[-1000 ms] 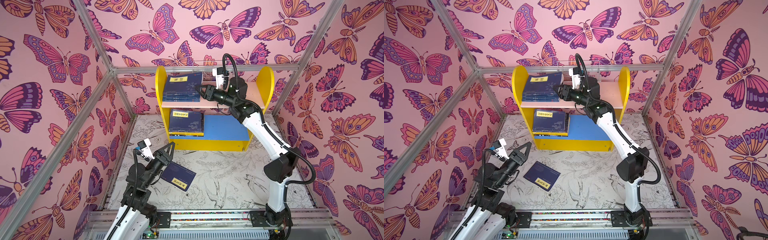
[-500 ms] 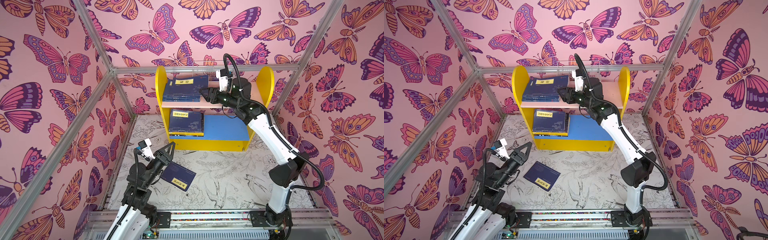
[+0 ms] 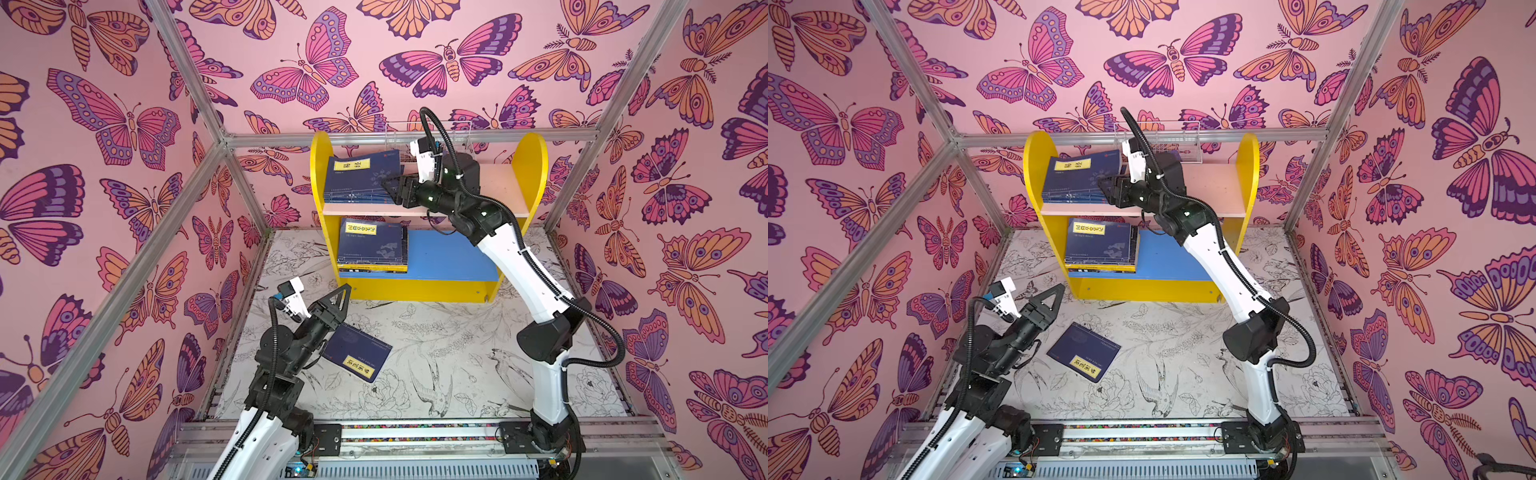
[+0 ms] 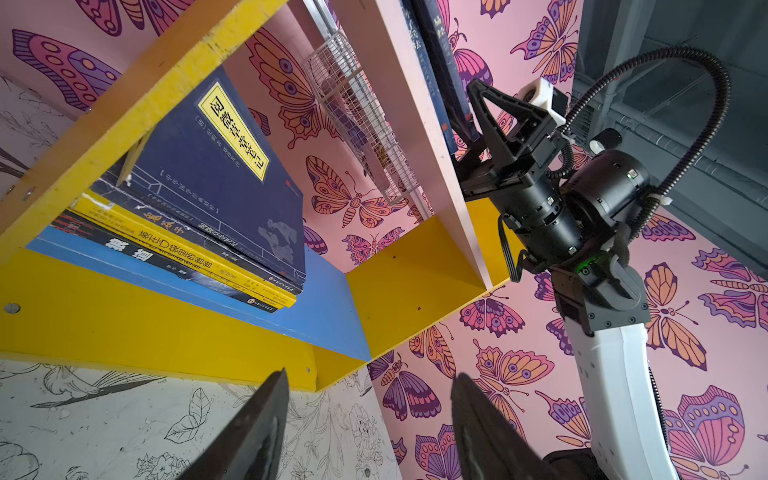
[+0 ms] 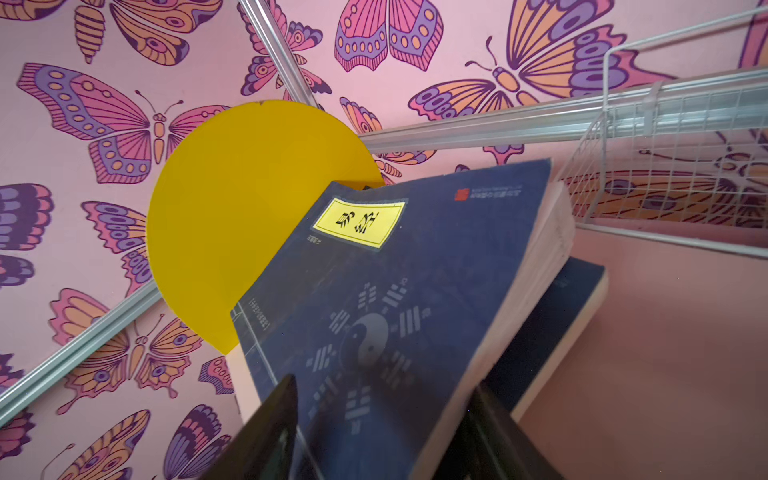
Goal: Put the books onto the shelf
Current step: 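Lay the book flat on the stacked books and release with the right gripper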
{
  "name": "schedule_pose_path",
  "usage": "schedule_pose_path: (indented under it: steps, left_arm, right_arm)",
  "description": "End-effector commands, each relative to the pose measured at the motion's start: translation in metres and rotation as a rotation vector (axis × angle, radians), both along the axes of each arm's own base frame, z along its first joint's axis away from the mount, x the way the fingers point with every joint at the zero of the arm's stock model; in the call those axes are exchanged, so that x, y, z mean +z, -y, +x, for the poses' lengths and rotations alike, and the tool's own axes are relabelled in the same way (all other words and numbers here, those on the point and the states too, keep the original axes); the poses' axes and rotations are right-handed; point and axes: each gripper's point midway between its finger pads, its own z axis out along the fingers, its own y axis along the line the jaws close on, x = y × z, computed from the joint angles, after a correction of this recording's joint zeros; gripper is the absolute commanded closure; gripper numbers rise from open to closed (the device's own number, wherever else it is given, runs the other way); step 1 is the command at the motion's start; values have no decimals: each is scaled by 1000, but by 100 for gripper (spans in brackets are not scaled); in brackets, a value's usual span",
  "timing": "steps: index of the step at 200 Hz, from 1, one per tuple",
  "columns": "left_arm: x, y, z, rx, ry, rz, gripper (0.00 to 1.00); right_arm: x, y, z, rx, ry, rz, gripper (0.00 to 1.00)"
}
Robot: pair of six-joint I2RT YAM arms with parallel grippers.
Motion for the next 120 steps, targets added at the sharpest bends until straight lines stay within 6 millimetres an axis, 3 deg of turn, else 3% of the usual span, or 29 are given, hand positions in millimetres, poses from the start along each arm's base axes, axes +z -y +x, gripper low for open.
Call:
schedule_pose_path:
  steps: [1, 69, 85, 120]
  left_arm:
    - [0, 2, -3, -15, 17, -8, 36]
    - [2, 2, -3, -19, 20, -11, 36]
    - [2, 3, -3, -20, 18, -10, 36]
    - [13, 6, -2, -37, 43, 11, 36]
  right_arm:
    - [-30, 4, 3, -91, -59, -105, 33]
    - [-8, 29, -3, -295, 106, -288, 16]
    - [-7, 28, -6, -299, 140, -333, 11]
    - [-2, 25, -17, -234, 165, -352, 12]
